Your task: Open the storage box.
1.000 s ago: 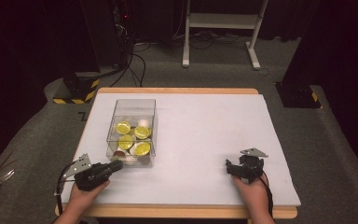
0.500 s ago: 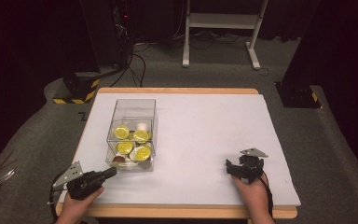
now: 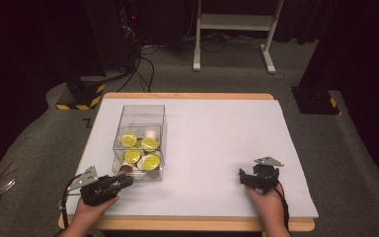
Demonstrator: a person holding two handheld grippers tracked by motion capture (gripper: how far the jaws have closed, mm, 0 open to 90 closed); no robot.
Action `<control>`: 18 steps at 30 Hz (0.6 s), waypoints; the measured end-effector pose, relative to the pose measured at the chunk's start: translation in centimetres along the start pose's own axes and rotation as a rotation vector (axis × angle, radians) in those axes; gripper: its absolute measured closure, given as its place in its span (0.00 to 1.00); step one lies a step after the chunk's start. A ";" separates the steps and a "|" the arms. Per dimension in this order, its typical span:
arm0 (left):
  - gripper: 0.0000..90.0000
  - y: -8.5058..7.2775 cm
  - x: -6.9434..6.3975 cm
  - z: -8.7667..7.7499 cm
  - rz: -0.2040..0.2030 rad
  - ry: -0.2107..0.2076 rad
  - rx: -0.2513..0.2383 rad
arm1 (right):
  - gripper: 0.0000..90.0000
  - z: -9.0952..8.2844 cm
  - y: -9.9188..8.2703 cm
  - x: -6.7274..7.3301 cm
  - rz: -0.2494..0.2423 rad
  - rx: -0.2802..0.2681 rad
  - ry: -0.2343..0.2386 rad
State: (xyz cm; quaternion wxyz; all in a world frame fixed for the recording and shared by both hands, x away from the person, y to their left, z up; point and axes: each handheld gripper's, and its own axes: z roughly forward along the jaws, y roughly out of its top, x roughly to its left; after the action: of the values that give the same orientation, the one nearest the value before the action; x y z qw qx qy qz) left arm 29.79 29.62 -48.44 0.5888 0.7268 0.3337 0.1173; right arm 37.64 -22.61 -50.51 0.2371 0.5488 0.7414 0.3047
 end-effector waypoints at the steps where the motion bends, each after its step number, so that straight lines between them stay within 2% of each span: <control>1: 0.82 0.0 0.0 0.2 0.004 -0.009 0.000 | 0.15 0.0 0.0 0.0 0.000 0.000 0.000; 5: 0.86 -0.3 0.3 0.1 -0.011 -0.039 -0.014 | 0.15 0.0 0.0 0.0 -0.001 -0.001 0.000; 11: 0.90 -0.5 0.2 -0.2 0.001 -0.083 -0.010 | 0.15 0.0 0.0 0.0 -0.001 0.000 -0.001; 18: 0.91 -0.8 -0.4 -0.9 0.009 -0.095 0.002 | 0.15 0.0 0.0 0.0 -0.001 0.000 -0.001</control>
State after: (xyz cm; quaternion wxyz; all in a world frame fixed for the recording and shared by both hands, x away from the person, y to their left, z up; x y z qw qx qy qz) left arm 28.71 30.10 -48.87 0.6029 0.7335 0.3023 0.0848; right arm 37.63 -22.60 -50.51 0.2376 0.5484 0.7417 0.3044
